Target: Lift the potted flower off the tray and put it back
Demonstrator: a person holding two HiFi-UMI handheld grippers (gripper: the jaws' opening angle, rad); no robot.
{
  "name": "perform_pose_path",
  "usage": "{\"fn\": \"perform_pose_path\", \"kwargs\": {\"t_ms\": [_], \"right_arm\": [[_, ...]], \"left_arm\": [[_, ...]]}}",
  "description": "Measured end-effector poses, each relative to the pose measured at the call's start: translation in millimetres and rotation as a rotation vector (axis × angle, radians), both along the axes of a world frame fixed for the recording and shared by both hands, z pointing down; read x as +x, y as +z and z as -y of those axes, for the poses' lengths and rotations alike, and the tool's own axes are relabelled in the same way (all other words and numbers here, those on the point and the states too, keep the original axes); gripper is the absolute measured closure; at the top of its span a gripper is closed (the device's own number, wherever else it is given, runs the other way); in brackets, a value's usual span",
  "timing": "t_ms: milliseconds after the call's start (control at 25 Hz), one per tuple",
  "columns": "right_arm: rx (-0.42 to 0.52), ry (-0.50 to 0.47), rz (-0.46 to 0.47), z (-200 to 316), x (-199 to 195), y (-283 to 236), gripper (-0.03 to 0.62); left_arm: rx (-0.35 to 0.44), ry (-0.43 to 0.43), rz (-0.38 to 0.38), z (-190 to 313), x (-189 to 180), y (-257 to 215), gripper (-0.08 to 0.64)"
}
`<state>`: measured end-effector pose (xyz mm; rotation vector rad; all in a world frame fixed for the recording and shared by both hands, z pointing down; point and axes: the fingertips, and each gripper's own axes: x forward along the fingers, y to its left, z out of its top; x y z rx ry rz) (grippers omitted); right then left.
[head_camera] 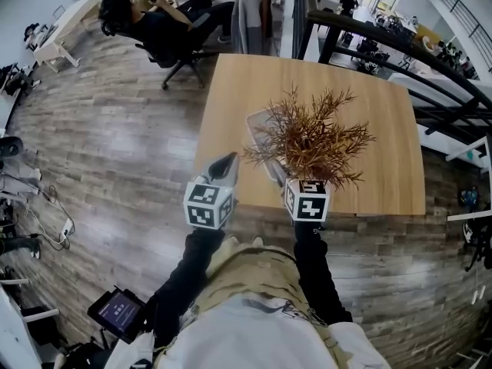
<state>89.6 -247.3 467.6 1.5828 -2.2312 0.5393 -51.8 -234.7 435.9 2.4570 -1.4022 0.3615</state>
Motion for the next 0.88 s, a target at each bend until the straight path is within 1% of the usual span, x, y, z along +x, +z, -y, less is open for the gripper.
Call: {"fn": "perform_pose_path", "kwargs": {"t_ms": [280,440,720,880], "right_arm": [[-0.001,-0.051,0.005,2,8,21,0.112],[-0.032,-0.072,-0.008,9,8,43,0.112],[-0.091,-0.054,-0.009,19,-4,111,0.110],[-0.104,-0.051,-0.009,38,-4,148,0.110]], "left_arm": [[-0.077,-0.038,0.023,-11,11,43,0.558],[-0.118,-0.045,0.034,-10,12,61,0.558],[-0.155,-0.041,0.055,-5,-6,106,0.558],[-0.158,-0.037,0.071,14,-8,126,0.558]]}}
